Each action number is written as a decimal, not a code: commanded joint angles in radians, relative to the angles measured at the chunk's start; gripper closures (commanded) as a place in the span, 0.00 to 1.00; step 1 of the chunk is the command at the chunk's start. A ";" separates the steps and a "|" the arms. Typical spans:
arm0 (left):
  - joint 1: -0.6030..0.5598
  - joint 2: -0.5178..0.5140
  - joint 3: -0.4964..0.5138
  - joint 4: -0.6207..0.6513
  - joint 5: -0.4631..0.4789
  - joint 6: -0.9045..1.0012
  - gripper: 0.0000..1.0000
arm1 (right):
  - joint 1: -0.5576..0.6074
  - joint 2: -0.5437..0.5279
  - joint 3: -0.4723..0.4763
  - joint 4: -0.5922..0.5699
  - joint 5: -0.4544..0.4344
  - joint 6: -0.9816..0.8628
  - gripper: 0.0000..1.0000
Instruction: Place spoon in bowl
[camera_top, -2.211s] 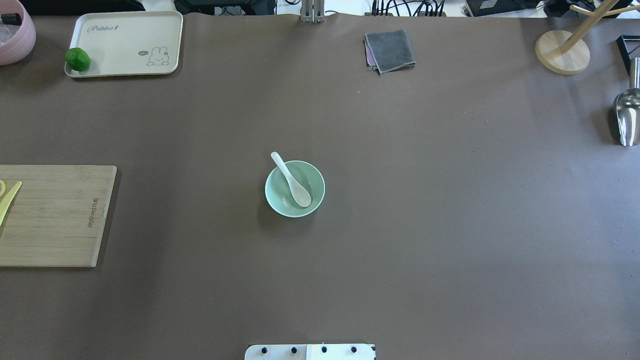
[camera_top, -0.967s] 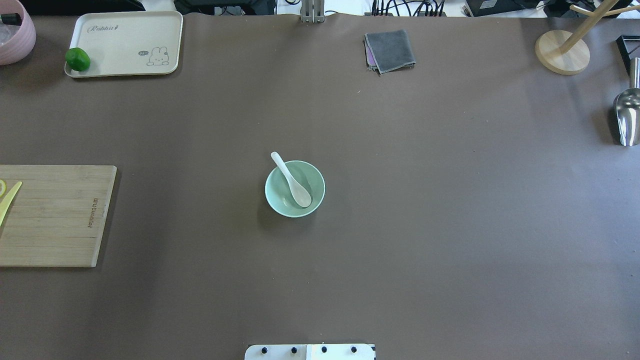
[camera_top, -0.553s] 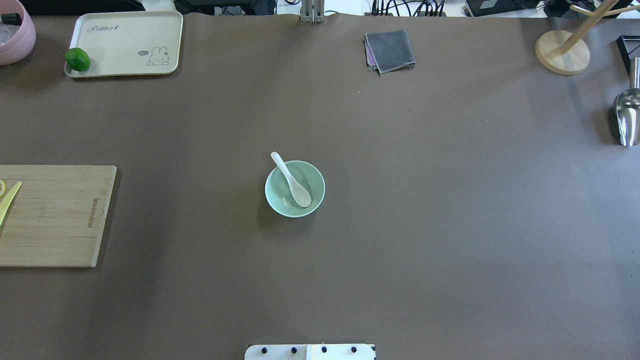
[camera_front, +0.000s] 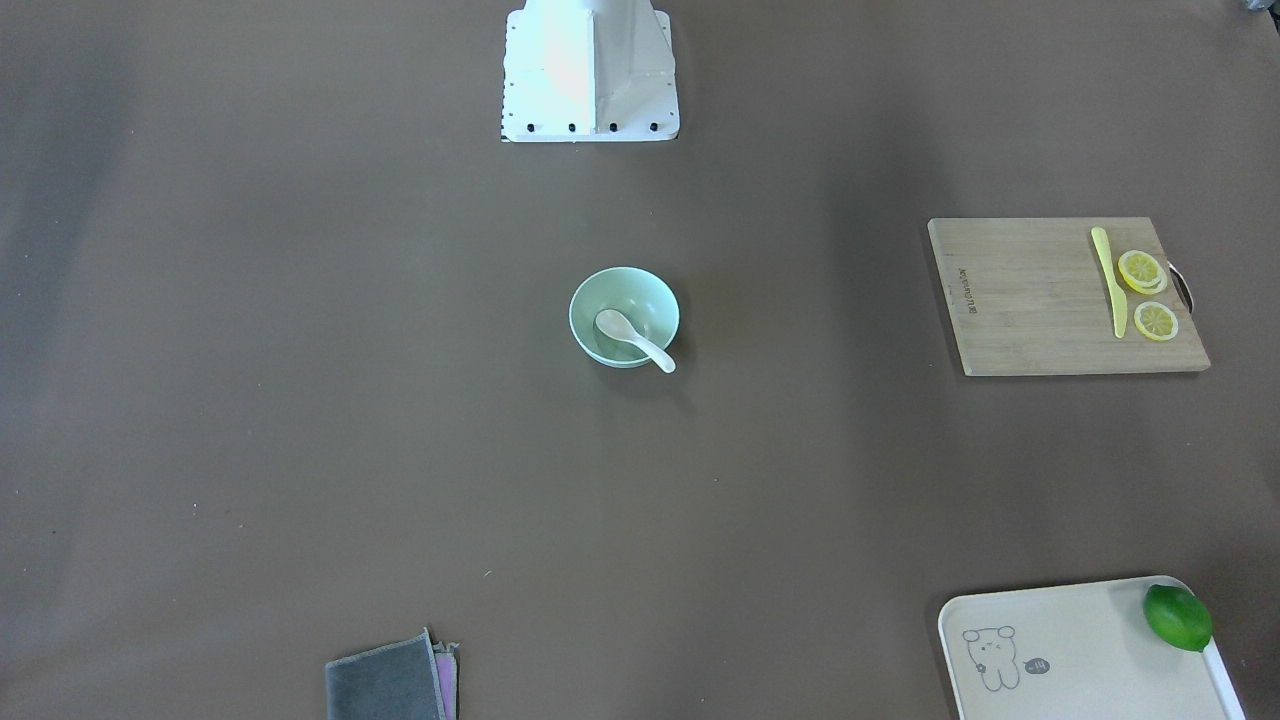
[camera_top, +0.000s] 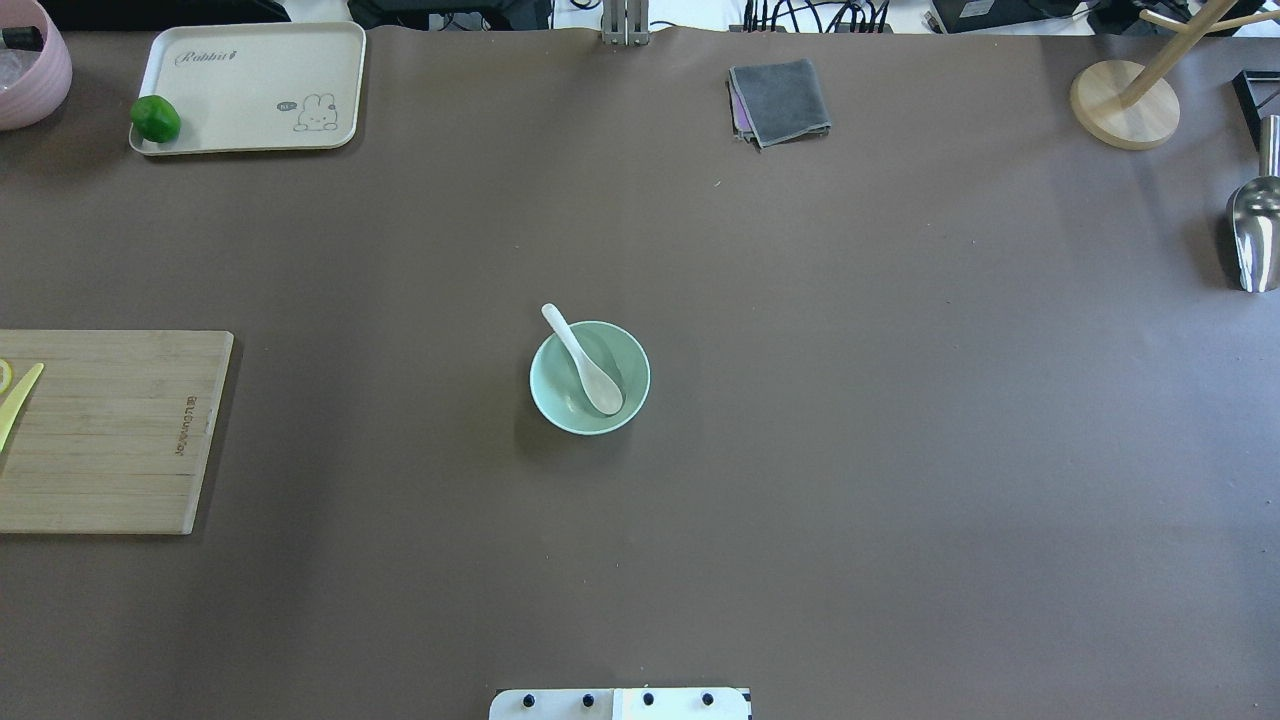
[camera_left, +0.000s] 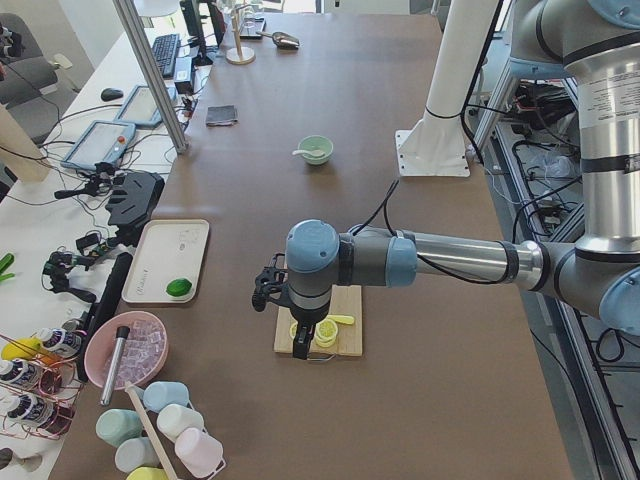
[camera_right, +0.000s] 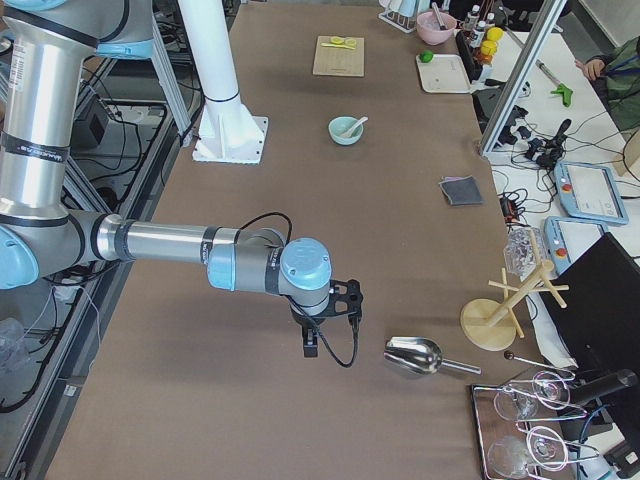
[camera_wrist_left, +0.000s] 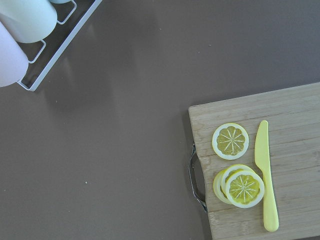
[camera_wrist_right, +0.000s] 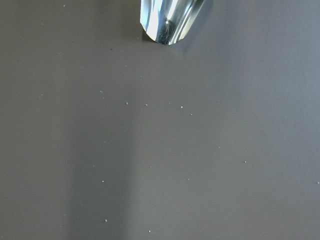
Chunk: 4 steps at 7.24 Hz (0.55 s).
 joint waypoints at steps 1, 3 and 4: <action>0.001 0.000 -0.001 0.000 0.000 0.000 0.02 | 0.000 -0.003 -0.009 -0.001 0.002 0.001 0.00; 0.001 0.001 0.000 -0.015 0.000 -0.002 0.02 | 0.000 -0.003 -0.017 -0.001 0.000 -0.004 0.00; 0.001 0.001 0.002 -0.015 0.000 0.000 0.02 | 0.000 -0.003 -0.017 -0.001 0.000 -0.002 0.00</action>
